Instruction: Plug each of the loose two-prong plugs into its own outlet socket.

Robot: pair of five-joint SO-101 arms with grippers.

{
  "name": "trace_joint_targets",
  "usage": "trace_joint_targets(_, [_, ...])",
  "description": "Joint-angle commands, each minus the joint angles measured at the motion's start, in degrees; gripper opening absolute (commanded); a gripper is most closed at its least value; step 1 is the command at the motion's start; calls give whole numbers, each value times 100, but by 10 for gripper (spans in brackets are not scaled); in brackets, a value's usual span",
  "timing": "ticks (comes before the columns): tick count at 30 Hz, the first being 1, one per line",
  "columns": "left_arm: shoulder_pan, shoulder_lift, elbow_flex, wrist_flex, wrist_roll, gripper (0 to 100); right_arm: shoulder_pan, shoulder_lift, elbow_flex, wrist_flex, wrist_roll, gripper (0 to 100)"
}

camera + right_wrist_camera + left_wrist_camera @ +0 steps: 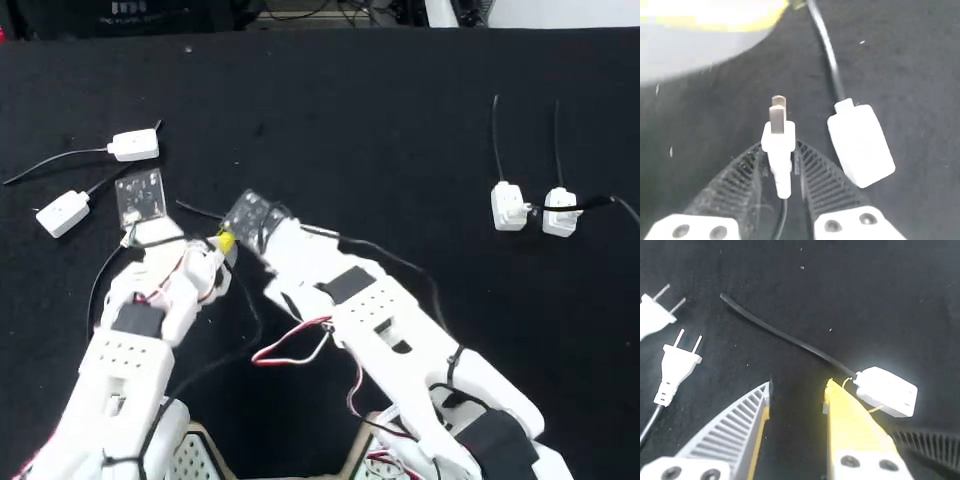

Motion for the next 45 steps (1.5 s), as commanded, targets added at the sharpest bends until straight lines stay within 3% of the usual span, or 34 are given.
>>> trace_joint_targets(1, [-48,-703,127,9,35,177,-105,13,-84,-308,-870,11])
trace_joint_targets(8, [-22,-923,242,18,26,177,-185,-75,-75,-290,-958,11])
trace_joint_targets(14, [-22,-949,242,53,-607,177,-1064,-1103,505,-176,-563,11])
trace_joint_targets(23, [31,-985,321,53,-615,177,-844,-2721,1068,-141,-826,11])
trace_joint_targets(39, [338,-993,268,44,-703,177,-818,-1991,998,-484,-800,11])
trace_joint_targets(45, [338,-941,321,18,-1486,177,-818,-2000,998,-466,-800,11])
